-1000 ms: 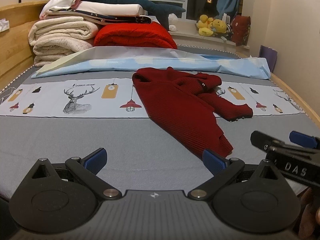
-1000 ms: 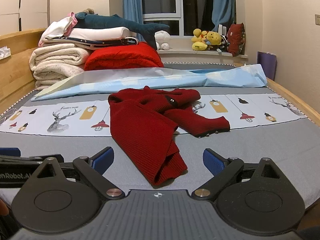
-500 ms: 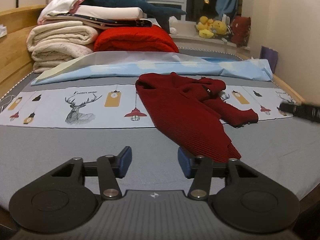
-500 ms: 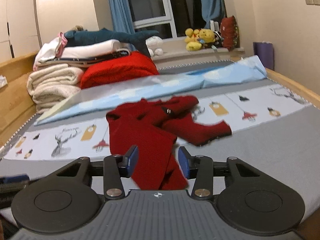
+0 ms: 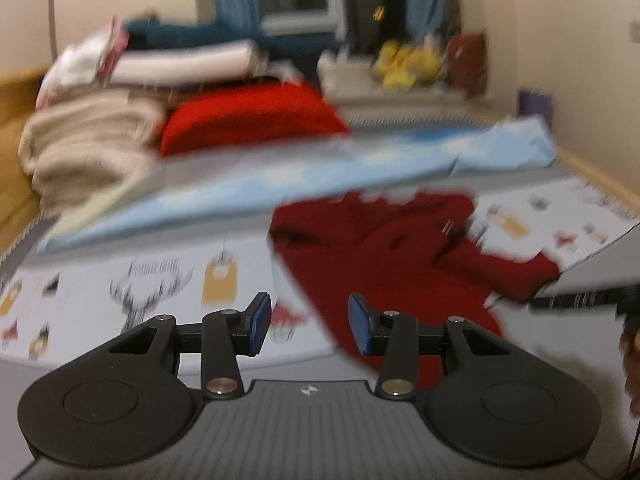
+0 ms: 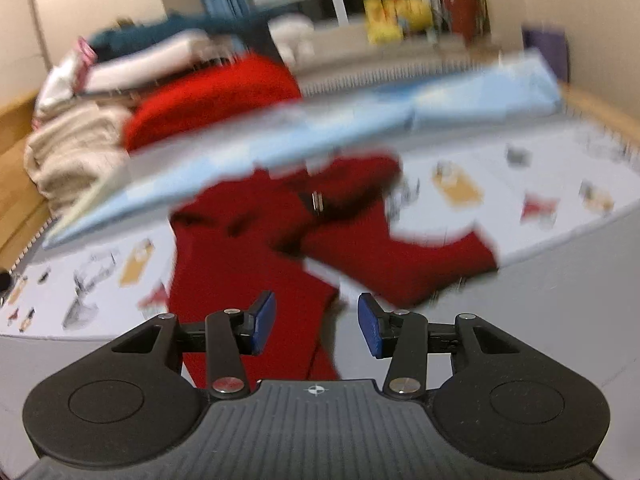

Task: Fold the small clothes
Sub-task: 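Grasp the red sweater's hem with the left gripper while the right gripper grasps it too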

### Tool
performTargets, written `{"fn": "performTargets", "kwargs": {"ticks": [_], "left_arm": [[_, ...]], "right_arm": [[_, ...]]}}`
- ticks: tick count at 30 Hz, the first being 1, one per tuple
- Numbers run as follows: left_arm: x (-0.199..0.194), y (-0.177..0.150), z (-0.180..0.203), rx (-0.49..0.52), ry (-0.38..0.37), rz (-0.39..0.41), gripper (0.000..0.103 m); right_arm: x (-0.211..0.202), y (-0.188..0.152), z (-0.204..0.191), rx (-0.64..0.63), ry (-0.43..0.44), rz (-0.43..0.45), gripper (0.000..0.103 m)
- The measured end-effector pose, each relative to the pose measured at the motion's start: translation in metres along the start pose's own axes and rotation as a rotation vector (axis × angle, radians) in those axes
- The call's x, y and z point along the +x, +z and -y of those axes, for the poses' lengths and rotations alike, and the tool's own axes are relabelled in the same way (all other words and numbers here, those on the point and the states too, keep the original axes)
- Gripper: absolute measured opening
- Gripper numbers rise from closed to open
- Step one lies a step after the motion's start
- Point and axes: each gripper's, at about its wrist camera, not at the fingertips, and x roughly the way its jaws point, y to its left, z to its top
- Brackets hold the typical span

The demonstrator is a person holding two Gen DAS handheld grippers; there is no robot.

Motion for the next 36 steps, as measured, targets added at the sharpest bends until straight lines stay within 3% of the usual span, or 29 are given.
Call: {"fn": "performTargets", "kwargs": {"ticks": [2,4,7,12,14,16,17,20,22,24,26,28,30,33,36], "left_arm": [[0.012,0.005,-0.014,-0.064,0.016,-0.045,0.047],[0.015,0.012,-0.029,-0.103,0.023,-0.024,0.048],[0.021,0.015,-0.048,-0.121,0.049,-0.027,0.048],[0.014,0.009,-0.072,-0.142,0.036,-0.040,0.048],[0.008,0.005,-0.083,-0.142,0.046,-0.032,0.048],[0.003,0.001,-0.094,-0.167,0.053,-0.033,0.048],[0.002,0.000,-0.101,-0.185,0.052,-0.034,0.048],[-0.002,-0.002,-0.114,-0.222,0.051,-0.040,0.048],[-0.004,-0.004,-0.119,-0.243,0.036,-0.049,0.048],[-0.003,-0.006,-0.121,-0.268,0.014,-0.065,0.048],[0.001,-0.008,-0.120,-0.293,-0.017,-0.094,0.048],[0.009,-0.011,-0.117,-0.312,-0.047,-0.135,0.049],[0.019,-0.015,-0.114,-0.334,-0.082,-0.178,0.052],[0.039,-0.027,-0.105,-0.344,-0.129,-0.247,0.061],[0.067,-0.044,-0.093,-0.337,-0.128,-0.338,0.061]], "right_arm": [[0.021,0.004,0.000,0.062,0.027,-0.022,0.051],[0.045,0.006,-0.006,0.064,0.011,-0.040,0.064],[0.080,0.009,-0.013,0.108,-0.015,-0.089,0.065],[0.113,0.005,-0.005,0.244,0.035,-0.153,0.063],[0.111,0.004,-0.017,0.203,0.022,-0.115,0.053],[0.098,0.005,-0.036,0.094,-0.016,-0.041,0.011],[0.089,0.006,-0.047,0.037,0.008,0.001,0.011],[0.044,0.000,-0.092,-0.204,0.225,0.156,0.008],[0.015,-0.014,-0.120,-0.352,0.439,0.166,0.008],[-0.002,-0.032,-0.140,-0.461,0.672,0.038,0.008],[-0.014,-0.060,-0.158,-0.624,0.759,-0.055,0.002],[-0.016,-0.087,-0.166,-0.744,0.781,-0.201,0.000],[-0.020,-0.100,-0.161,-0.819,0.715,-0.210,0.001],[-0.023,-0.071,-0.128,-0.672,0.649,-0.136,0.005],[-0.013,-0.030,-0.084,-0.462,0.485,-0.052,0.033]]}}
